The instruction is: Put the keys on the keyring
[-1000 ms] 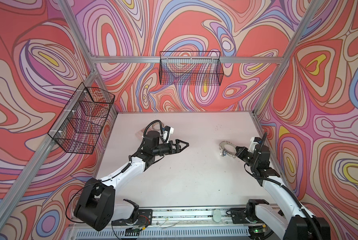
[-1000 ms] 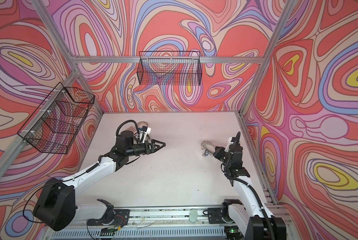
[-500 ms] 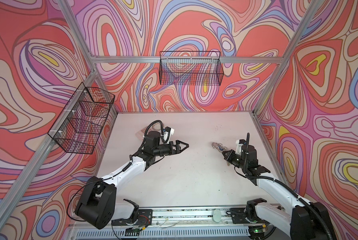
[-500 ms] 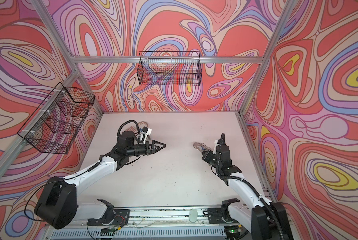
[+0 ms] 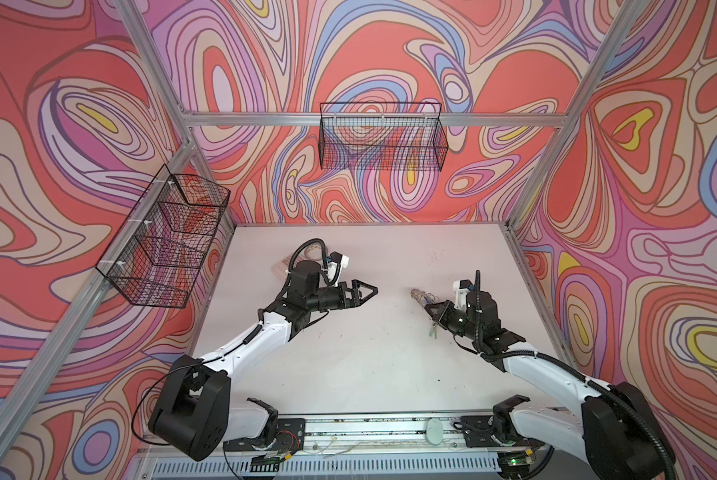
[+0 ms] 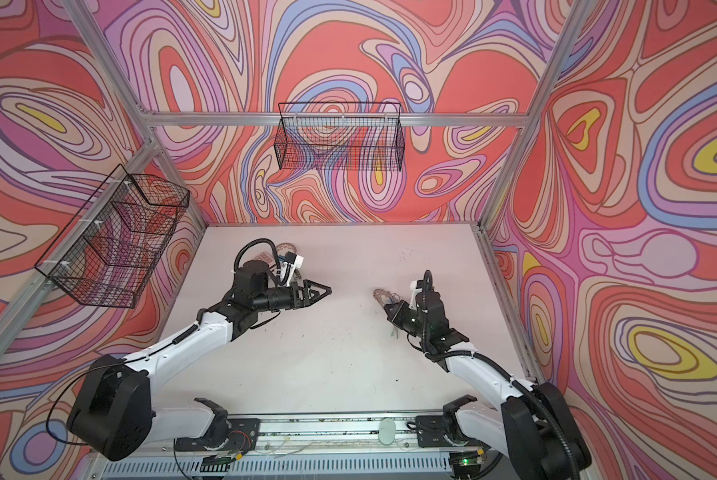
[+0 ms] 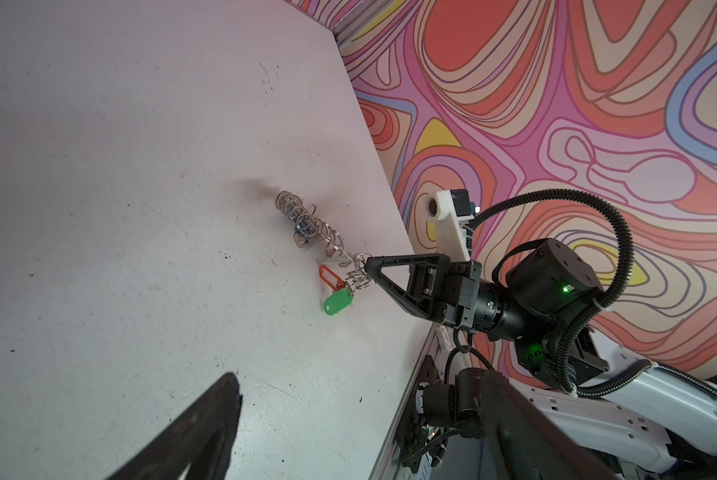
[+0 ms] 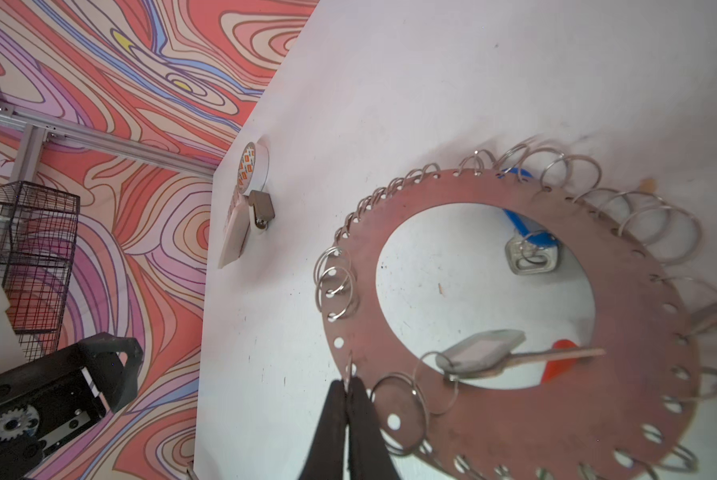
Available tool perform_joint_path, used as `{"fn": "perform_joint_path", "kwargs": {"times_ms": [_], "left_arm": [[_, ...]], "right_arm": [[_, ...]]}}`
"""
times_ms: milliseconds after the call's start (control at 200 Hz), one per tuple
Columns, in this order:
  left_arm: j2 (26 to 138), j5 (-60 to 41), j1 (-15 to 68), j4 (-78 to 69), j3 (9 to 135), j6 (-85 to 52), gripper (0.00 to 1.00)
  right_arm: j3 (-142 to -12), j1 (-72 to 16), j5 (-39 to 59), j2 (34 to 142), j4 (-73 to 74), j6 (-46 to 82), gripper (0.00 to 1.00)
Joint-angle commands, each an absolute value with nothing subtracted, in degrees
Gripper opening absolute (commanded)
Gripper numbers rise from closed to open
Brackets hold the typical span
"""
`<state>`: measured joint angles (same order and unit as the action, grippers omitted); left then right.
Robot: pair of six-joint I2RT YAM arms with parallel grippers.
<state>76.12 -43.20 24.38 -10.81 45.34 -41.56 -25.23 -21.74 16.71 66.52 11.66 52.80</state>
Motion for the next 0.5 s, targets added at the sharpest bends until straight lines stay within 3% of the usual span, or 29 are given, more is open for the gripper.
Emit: {"fn": "perform_joint_path", "kwargs": {"times_ms": [0,205,496], "left_arm": [[74.2,-42.1,24.5,-9.6,47.2,-40.2,0.92],[72.0,-40.9,24.3,-8.1,46.9,-39.0,0.92],[67.3,-40.1,21.5,-7.9,44.5,-39.1,0.91]], "right_arm": [[-26.2,-25.8,15.7,69.5,18.1,56.7,0.0],[-30.2,-33.9,13.5,77.5,23.7,58.6,0.0],[-38.5,-34.4,13.3,80.7,22.0,56.1,0.0]]}}
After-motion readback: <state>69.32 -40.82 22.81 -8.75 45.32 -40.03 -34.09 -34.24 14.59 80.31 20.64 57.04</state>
